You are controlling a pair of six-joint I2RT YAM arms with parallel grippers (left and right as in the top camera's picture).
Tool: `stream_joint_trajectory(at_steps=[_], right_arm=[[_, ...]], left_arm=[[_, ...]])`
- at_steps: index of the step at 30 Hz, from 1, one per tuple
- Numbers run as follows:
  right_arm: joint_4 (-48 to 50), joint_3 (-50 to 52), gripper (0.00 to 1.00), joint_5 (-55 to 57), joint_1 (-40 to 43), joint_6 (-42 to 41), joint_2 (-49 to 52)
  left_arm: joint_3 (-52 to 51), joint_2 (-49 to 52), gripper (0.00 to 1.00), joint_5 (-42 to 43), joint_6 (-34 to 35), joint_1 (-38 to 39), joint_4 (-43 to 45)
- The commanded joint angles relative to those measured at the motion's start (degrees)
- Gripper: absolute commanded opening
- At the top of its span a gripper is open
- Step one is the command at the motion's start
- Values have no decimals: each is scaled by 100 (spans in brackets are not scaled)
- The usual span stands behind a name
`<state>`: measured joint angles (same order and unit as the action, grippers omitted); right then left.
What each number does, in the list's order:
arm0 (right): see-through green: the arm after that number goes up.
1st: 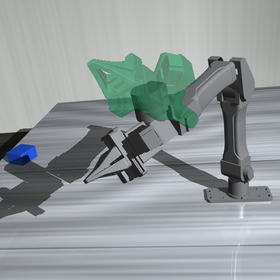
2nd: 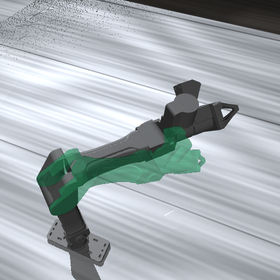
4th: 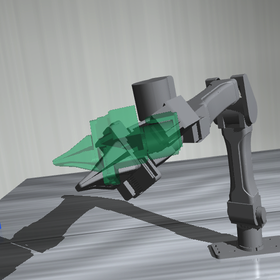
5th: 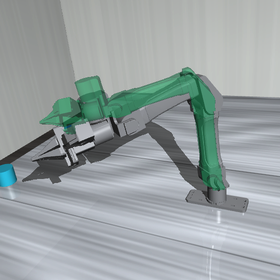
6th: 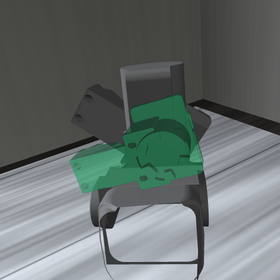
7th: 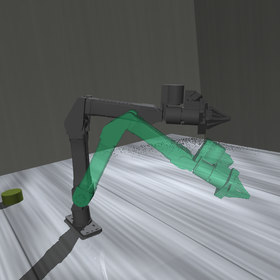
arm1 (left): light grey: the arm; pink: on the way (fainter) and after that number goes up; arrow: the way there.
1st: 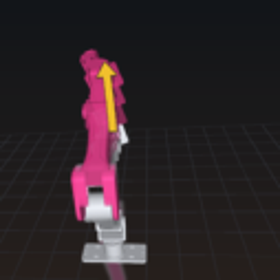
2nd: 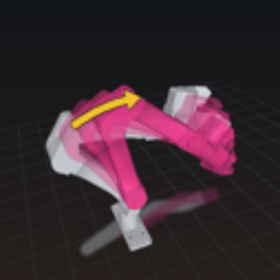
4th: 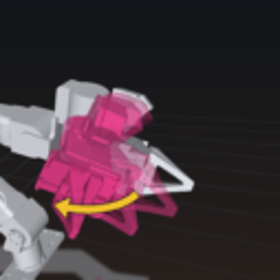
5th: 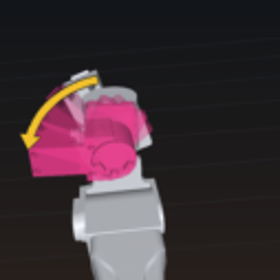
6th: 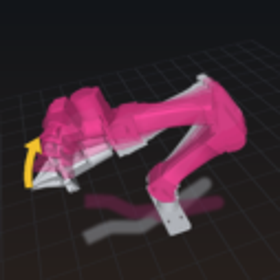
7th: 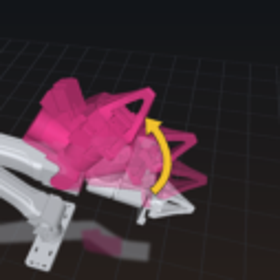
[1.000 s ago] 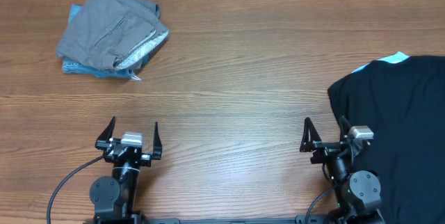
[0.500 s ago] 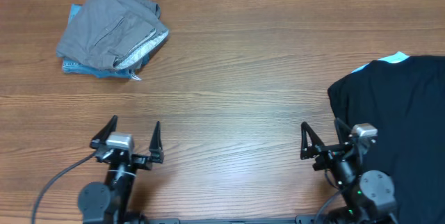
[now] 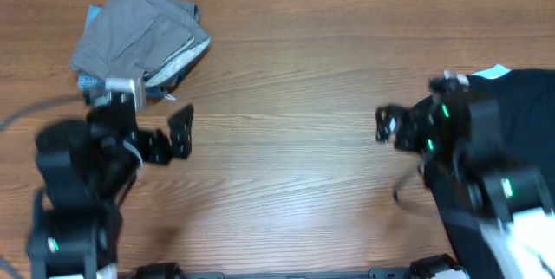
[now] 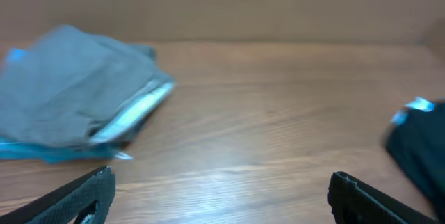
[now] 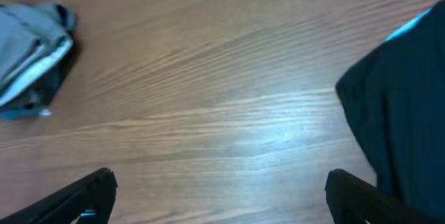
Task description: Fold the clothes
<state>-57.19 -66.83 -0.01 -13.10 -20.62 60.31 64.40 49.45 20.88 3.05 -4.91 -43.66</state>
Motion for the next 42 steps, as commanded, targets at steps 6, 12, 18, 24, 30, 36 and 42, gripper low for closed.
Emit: stream_joint_trajectory(at_steps=[6, 12, 18, 24, 30, 36, 42], right_arm=[[153, -791, 100, 33, 511, 2, 2020], [116, -780, 100, 35, 1523, -262, 3211], [238, -780, 83, 28, 2299, -260, 4074], [487, -708, 68, 33, 2675, -256, 4570], [767, -555, 58, 52, 2719, -258, 4572], [874, -426, 43, 205, 2719, -260, 4586], [960, -136, 43, 295, 2717, -264, 4586]], left_arm=[[1368, 1320, 100, 962, -221, -31, -960], [1368, 1648, 100, 957, -221, -31, -1572], [1366, 1971, 100, 918, -221, -31, -1943], [1366, 2319, 100, 918, -219, -31, -1978], [1366, 2531, 100, 918, -219, -31, -2111], [1366, 2629, 100, 903, -223, -31, -2212], [1366, 2629, 100, 896, -223, -31, -2212]])
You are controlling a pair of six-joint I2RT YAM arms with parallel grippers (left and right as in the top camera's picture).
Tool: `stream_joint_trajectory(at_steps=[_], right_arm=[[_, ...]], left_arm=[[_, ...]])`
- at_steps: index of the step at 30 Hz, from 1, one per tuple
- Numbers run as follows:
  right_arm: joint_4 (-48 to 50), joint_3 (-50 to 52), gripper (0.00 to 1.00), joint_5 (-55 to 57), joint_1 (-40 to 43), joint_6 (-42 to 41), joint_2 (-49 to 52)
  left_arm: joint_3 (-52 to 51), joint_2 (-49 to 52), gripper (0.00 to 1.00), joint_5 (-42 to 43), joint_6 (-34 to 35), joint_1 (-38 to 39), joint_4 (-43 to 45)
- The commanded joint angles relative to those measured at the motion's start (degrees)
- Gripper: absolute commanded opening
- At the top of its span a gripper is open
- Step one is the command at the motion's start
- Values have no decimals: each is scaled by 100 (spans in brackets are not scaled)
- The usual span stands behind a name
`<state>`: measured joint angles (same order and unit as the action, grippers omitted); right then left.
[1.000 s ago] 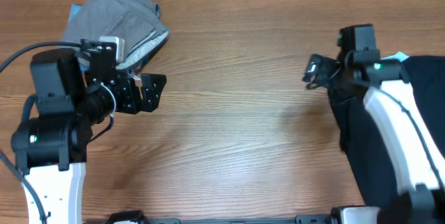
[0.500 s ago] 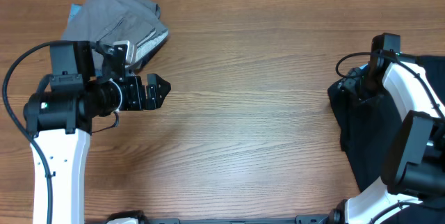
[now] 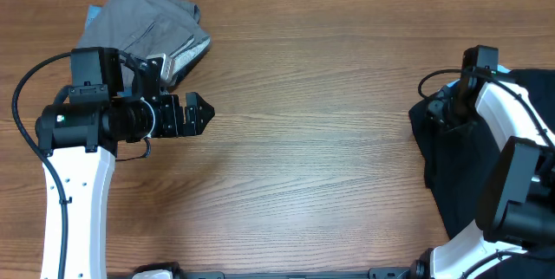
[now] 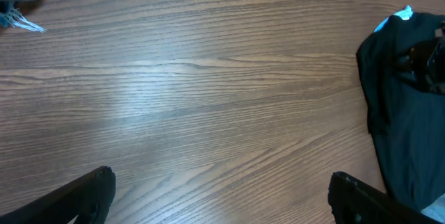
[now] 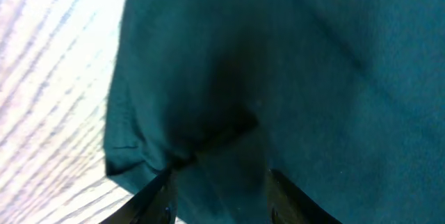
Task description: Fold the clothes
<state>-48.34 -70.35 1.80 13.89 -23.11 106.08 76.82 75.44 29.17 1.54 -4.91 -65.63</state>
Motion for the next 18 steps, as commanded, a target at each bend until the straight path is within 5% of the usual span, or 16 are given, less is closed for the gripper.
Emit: stream_joint_trajectory(at_steps=[1, 6, 18], right_arm=[[105, 260, 42, 116, 17, -13, 9], [136, 282, 4, 260, 24, -11, 7], [-905, -1318, 4, 326, 35, 55, -883]], left_arm=[[125, 31, 100, 68, -72, -31, -15], [125, 31, 100, 68, -72, -31, -15], [125, 31, 100, 68, -81, -33, -63]])
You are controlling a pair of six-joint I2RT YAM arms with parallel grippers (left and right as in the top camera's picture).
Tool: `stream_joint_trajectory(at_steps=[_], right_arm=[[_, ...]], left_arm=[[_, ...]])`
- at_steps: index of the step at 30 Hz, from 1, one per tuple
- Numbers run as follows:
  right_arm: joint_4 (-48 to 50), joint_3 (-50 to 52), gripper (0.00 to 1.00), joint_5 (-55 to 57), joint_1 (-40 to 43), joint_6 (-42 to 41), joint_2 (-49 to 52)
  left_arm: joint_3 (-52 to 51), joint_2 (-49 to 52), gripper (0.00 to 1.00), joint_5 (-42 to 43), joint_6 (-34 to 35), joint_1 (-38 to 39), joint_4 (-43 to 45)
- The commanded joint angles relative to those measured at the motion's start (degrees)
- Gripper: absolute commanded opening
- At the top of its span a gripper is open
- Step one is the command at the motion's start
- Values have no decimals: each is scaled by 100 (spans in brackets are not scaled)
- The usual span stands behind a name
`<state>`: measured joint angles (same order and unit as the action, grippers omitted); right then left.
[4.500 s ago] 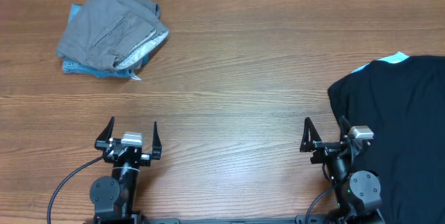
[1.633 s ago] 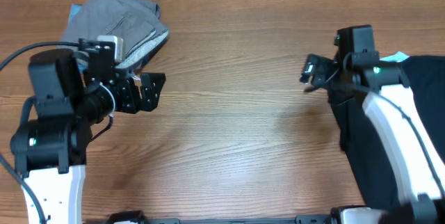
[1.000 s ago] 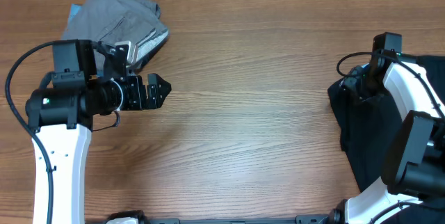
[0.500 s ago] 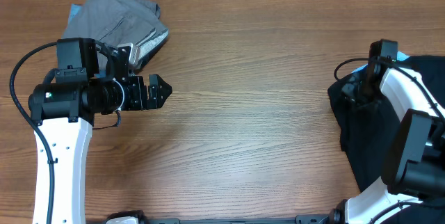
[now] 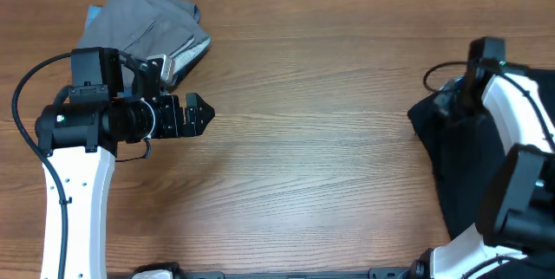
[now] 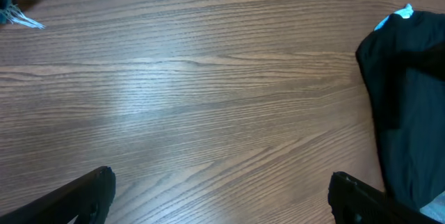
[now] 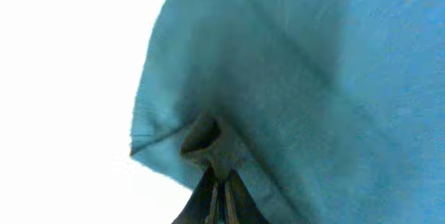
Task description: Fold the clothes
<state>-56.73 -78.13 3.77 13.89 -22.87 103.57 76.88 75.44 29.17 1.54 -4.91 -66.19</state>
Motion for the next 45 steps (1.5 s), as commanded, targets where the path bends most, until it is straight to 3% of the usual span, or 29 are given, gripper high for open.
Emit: stream_joint_trajectory(at_steps=[1, 5, 8, 13, 19, 23, 24, 26, 27, 29, 33, 38, 45], right_arm=[[-90, -662, 4, 118, 33, 31, -769], [-85, -920, 4, 76, 2, 83, -1244], [-35, -1119, 4, -1001, -140, 901, -1624], [50, -1305, 4, -1770, -778, 1097, -2168], [525, -1572, 4, -2771, -2509, 903, -2730], [479, -1569, 5, -2763, -4293, 789, -2677], [459, -1569, 16, -2708, -4697, 798, -2625], [389, -1569, 54, -2216, -5462, 828, -2522], [341, -1569, 65, -1722, -5772, 798, -2494], [254, -1569, 73, -960, -6030, 693, -2474], [208, -1572, 75, -267, -5906, 442, -2625], [269, -1622, 75, -74, -5193, 149, -3110], [186, -1808, 72, -85, -3976, -302, -3960]], left_arm=[[118, 31, 100, 68, -116, -33, -9], [131, 31, 100, 70, -140, -33, -4], [197, 20, 100, 70, -140, -33, -9], [667, 17, 100, 26, -334, -37, -212], [1873, 17, 100, -968, -350, -37, -802], [2800, 17, 100, -1565, -348, -37, -1115], [3032, 17, 100, -1683, -348, -37, -1165], [3338, 17, 100, -1814, -348, -37, -1204], [3499, 17, 100, -1869, -348, -37, -1228], [3707, 17, 100, -1906, -348, -37, -1266], [3836, 17, 100, -1869, -348, -31, -1298], [3807, 170, 100, -1161, -566, 83, -1377], [3681, 1414, 99, -1255, -1097, 1486, -1429]])
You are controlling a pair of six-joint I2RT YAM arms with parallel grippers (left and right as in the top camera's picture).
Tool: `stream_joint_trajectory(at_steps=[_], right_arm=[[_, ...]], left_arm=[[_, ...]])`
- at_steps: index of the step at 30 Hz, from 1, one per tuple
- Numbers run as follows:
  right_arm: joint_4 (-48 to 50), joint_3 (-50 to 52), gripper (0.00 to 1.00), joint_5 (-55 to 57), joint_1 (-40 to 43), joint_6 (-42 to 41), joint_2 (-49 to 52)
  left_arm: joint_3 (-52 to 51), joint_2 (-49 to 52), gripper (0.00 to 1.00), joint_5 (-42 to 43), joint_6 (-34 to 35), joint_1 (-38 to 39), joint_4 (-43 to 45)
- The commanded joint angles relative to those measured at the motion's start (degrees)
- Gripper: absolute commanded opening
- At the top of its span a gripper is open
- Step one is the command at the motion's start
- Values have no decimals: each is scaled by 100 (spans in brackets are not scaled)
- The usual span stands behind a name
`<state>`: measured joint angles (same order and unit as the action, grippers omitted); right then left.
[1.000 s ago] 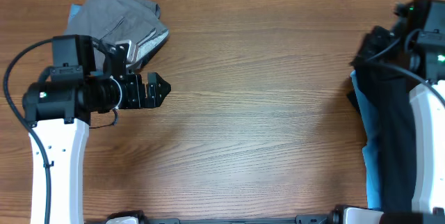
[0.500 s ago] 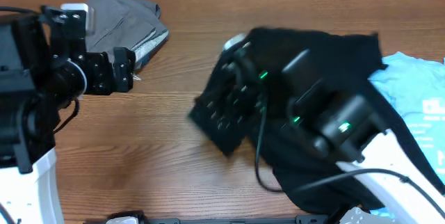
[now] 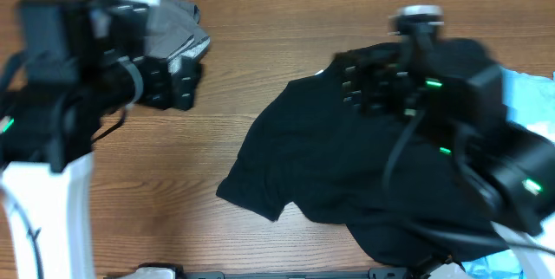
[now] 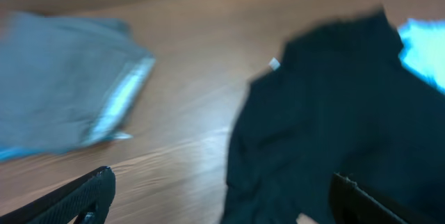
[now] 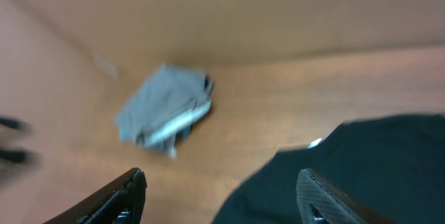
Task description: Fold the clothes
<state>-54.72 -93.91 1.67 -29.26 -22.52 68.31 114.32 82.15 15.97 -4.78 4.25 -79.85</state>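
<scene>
A dark teal shirt (image 3: 347,166) lies spread and rumpled across the middle and right of the table; it also fills the right of the left wrist view as the shirt (image 4: 334,113) and the lower right of the right wrist view as the shirt (image 5: 361,168). My right gripper (image 5: 226,200) is open with nothing between its fingers. In the blurred overhead view the right gripper (image 3: 354,88) hangs over the shirt's far part. My left gripper (image 4: 222,203) is open too. Overhead, the left gripper (image 3: 184,84) is at the back left, apart from the shirt.
A folded grey garment (image 3: 165,23) sits at the table's back left corner, just behind the left arm; it shows as the grey garment (image 4: 62,106) and the grey garment (image 5: 167,109) in the wrist views. Light blue cloth (image 3: 529,97) lies at the right edge.
The shirt was bunched at the table's right edge with my right gripper shut on it; now it lies spread in the middle and that gripper is open above it. The left arm has shifted toward the back left.
Both grippers were open and the shirt lay bunched at the right edge. My right gripper then stood at the shirt's near edge, then was shut on a fold of it. Now the shirt lies across the middle, let go, and both arms have moved.
</scene>
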Motion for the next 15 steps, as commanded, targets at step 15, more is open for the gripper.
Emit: stream_joint_trajectory(at_steps=[15], right_arm=[[-1106, -227, 72, 127, 625, -503, -643]], left_arm=[[-63, 4304, 84, -133, -682, 1650, 981]])
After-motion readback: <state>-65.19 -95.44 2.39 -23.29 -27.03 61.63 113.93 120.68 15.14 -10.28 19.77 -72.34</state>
